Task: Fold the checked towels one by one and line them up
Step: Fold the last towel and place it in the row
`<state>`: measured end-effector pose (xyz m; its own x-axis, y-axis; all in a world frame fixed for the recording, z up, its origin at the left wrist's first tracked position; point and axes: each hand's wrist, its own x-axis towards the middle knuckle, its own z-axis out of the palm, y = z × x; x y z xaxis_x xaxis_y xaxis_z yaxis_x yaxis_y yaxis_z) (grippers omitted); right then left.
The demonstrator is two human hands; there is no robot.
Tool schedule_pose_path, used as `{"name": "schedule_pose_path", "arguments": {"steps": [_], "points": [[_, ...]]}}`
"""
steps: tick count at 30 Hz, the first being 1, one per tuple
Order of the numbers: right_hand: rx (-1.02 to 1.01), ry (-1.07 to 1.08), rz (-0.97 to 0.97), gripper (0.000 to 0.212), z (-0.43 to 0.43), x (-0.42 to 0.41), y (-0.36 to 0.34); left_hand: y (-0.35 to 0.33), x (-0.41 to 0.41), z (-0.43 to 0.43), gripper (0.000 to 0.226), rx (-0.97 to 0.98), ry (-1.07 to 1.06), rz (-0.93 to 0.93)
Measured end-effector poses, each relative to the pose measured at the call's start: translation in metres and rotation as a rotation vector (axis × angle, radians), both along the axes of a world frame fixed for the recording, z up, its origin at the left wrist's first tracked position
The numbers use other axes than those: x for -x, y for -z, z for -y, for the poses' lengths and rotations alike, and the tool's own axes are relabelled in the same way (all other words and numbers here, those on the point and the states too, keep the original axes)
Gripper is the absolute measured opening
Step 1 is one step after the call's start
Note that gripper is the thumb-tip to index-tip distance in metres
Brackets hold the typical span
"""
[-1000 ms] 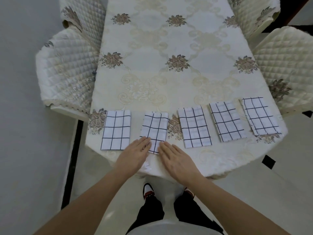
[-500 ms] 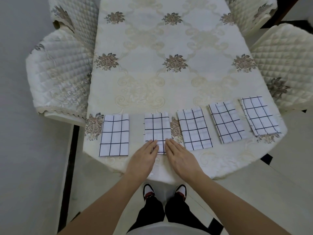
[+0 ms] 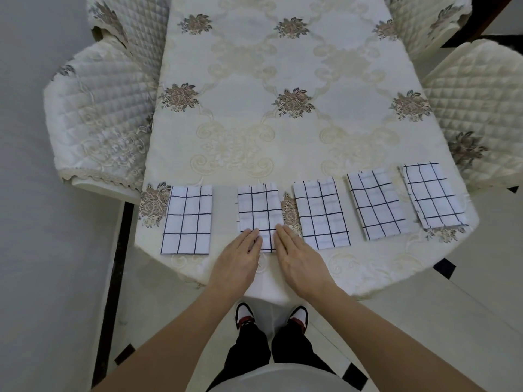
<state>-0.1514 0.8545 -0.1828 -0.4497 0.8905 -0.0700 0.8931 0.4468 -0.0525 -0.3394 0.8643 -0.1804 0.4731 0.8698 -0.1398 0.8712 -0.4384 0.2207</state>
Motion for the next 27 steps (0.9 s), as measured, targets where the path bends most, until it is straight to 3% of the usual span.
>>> {"name": "schedule_pose_path", "arguments": {"steps": [5, 12, 18, 27], "points": [[0.027, 0.022, -0.059, 0.06, 0.011, 0.01, 0.001, 0.004, 0.004, 0.009, 0.047, -0.124, 0.018, 0.013], [0.106, 0.046, -0.046, 0.059, 0.013, 0.005, 0.01, 0.009, -0.002, 0.009, 0.059, -0.098, -0.019, 0.018], [0.076, 0.03, -0.082, 0.055, 0.013, 0.006, -0.005, 0.0, 0.008, 0.012, 0.046, -0.125, -0.037, 0.087], [0.024, -0.135, -0.122, 0.056, 0.002, 0.094, -0.022, -0.011, 0.125, -0.003, 0.047, -0.278, -0.113, -0.069]]}}
